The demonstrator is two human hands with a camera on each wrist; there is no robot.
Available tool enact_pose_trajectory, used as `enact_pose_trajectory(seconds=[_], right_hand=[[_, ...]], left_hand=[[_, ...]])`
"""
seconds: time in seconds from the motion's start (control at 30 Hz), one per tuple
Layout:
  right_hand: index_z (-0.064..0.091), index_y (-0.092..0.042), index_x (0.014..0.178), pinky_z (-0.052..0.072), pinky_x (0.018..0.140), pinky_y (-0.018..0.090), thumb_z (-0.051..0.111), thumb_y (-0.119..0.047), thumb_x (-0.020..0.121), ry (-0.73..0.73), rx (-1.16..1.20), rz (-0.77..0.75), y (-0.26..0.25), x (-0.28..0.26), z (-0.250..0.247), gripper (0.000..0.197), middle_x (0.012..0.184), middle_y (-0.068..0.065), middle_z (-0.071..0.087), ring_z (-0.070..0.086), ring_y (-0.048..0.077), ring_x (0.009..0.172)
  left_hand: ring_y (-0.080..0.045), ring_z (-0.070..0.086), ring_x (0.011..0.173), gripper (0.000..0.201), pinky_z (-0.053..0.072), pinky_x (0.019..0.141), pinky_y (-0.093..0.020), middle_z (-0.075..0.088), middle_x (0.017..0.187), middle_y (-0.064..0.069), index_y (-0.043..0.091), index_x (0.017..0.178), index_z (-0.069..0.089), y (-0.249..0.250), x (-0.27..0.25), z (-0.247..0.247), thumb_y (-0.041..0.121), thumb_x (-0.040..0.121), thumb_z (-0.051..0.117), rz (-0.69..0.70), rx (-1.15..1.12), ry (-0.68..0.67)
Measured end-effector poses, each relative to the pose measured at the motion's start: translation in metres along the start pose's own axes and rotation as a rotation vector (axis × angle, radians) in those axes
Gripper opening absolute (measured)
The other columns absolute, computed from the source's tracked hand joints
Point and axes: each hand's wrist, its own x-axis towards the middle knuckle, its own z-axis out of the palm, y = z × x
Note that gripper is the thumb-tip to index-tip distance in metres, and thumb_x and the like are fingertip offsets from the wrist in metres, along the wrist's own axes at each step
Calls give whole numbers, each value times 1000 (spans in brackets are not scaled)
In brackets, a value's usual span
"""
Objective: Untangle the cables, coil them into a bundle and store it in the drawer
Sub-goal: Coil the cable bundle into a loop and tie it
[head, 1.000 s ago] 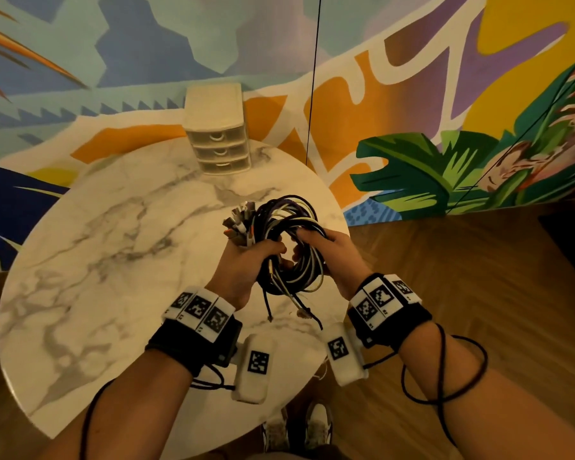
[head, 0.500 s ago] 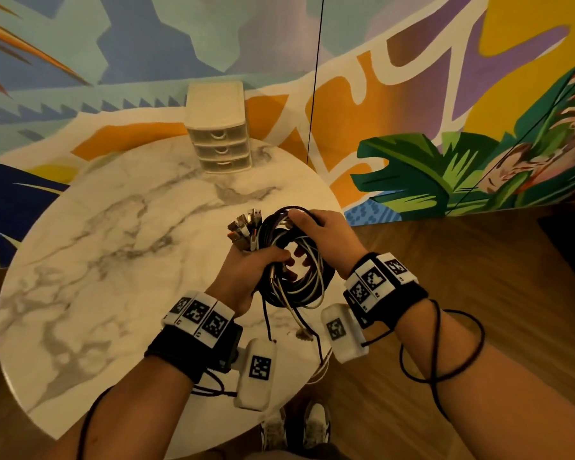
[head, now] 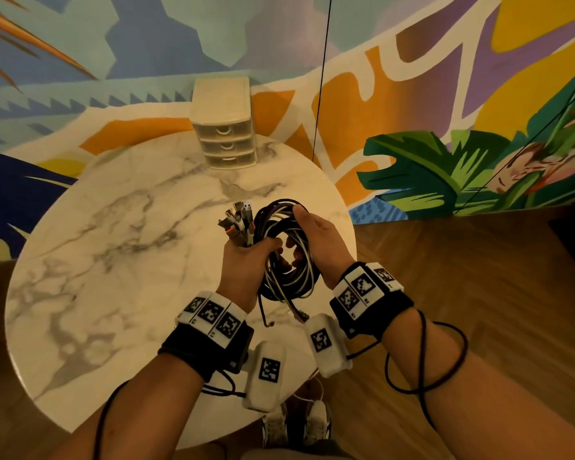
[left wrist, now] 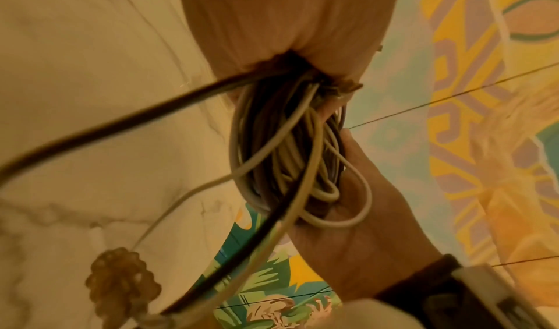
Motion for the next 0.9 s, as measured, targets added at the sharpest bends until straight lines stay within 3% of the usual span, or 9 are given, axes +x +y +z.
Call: enact_pose_trajectory(seconds=[0.13,0.2,0.27,0.37,0.43,0.57,0.67,0.73,0.9], right_hand=[[62,-10,92,49,59,36,41,-51,96,29,4,55,10,-2,3,46,71,8,65,57,22,56],[67,-14,99,55,77,41,36,-53,96,-1,139,155,16,-2,-1,49,88,12,70,66,27,77],[65,-16,114,51,94,46,34,-62,92,-95,293,237,27,-3,-9,60,108,15,69,65,30,101],[55,-21,128,49,94,41,42,-64,85,-279,291,248,42,-17,-16,63,122,12,64,60,25,113],[53,-19,128,48,96,42,54,-57,83,-351,221,233,45,-24,-13,58,118,11,66,62,25,110],[49,-14,128,56,84,42,61,-39,81,-192,138,39,34,-25,-8,54,115,14,66,66,28,101],[33,-24,140,58,80,36,59,-43,80,-202,80,-63,28,-24,-14,69,128,-2,56,61,17,109],[35,-26,140,57,82,37,62,-45,81,-223,-1,-95,29,-22,-15,68,128,-5,55,60,13,111],[60,-13,103,49,63,20,51,-25,95,-1,-306,-224,24,-5,-14,17,77,-2,69,63,4,66]], left_hand=[[-29,67,59,13,57,59,-36,67,70,-15,6,87,66,-4,0,1,-5,82,60,-37,9,-43],[-27,68,61,14,55,55,-33,69,71,-13,3,92,66,-1,1,-1,-6,82,60,-55,-12,-86],[-24,65,57,12,51,53,-30,68,69,-11,2,92,66,-1,5,-6,-5,83,61,-65,-35,-81],[-20,55,53,9,47,50,-27,60,68,-10,4,84,64,0,13,-11,-4,84,60,-96,-136,-66],[-18,52,53,8,46,48,-25,57,69,-9,5,84,61,1,15,-12,-2,86,58,-121,-186,-102],[-16,50,49,9,45,47,-24,54,67,-8,5,79,58,1,10,-8,-1,86,57,-128,-199,-139],[-15,51,48,6,44,46,-23,53,64,-7,4,82,58,1,12,-10,0,86,57,-109,-194,-73],[-15,51,48,4,43,46,-23,53,65,-7,4,84,59,0,14,-14,1,86,58,-116,-195,-73],[-16,45,47,6,39,47,-24,49,68,-9,6,84,56,-1,7,-11,2,88,54,-90,-192,-240]])
